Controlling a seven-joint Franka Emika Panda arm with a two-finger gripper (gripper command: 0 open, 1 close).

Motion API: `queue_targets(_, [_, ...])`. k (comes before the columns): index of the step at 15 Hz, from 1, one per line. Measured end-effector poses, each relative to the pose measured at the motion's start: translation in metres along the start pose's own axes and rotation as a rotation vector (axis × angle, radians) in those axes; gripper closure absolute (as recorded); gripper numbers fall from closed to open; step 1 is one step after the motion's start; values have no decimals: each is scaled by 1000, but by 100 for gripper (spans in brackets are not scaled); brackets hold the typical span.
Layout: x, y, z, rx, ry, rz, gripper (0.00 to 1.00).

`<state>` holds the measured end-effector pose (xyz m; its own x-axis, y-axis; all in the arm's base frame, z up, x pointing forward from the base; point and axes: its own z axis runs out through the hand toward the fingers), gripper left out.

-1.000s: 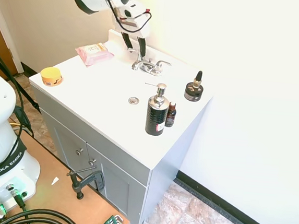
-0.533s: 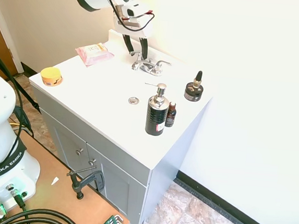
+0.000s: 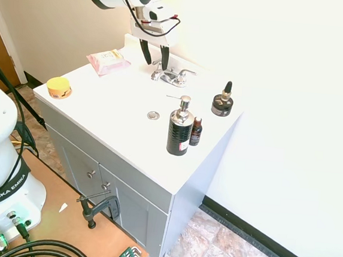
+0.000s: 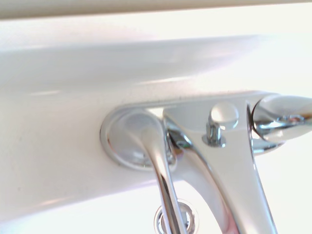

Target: Turn on the hot water

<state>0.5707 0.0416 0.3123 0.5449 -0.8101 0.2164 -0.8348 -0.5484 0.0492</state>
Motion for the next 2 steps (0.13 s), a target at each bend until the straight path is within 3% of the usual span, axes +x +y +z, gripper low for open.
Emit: queue_targets(2, [-2,27,-5,16,-52,5,0])
